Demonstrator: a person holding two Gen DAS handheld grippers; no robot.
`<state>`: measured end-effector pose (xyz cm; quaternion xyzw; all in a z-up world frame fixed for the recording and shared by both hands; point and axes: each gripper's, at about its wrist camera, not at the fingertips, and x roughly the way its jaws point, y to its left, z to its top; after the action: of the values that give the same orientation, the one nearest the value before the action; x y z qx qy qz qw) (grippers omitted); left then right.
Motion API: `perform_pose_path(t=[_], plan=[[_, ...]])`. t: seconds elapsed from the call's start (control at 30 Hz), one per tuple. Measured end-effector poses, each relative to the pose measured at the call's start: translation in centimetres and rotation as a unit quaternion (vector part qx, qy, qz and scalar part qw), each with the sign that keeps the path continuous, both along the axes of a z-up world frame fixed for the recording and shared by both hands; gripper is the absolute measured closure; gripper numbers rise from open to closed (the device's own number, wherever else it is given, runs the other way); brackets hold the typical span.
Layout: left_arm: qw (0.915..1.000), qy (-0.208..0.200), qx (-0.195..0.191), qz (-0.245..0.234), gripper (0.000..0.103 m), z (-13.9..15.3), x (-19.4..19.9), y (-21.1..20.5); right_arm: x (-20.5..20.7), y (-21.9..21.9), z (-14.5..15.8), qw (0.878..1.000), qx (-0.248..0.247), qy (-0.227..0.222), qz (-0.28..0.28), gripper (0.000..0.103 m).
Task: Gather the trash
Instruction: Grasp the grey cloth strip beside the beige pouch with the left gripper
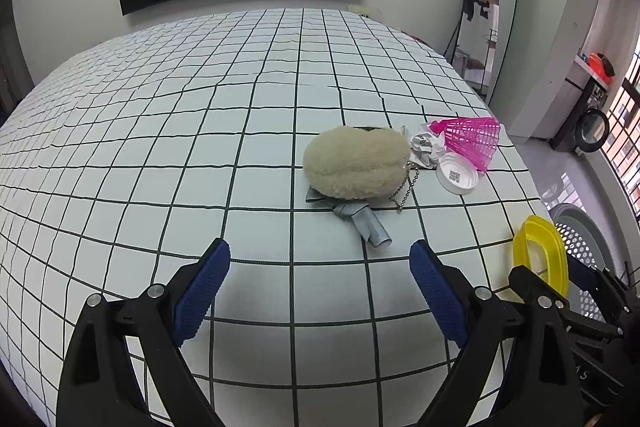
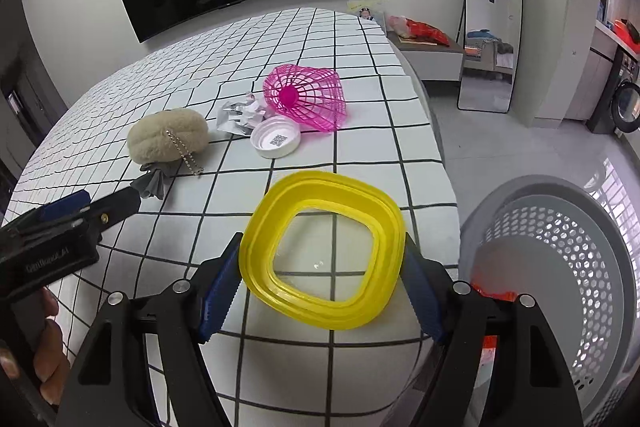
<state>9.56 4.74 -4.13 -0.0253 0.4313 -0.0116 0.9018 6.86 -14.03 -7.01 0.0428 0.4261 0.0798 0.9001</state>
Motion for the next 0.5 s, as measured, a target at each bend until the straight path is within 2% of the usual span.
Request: perform_pose_path(t=[0.23,0.5], plan=[[0.9996,0.002,0.028,0.006,0.014,0.4,1.4,-1.3,-0.5,-1.3,0.2,1.0,0.024,-0.006,-0.001,0.031],[0.9979,0.014,0.061,0.017,0.014,-1.0,3.3,-1.9,-0.8,-2.8,0.2,0.999,0.042,-0.007,-0.008,0.031]])
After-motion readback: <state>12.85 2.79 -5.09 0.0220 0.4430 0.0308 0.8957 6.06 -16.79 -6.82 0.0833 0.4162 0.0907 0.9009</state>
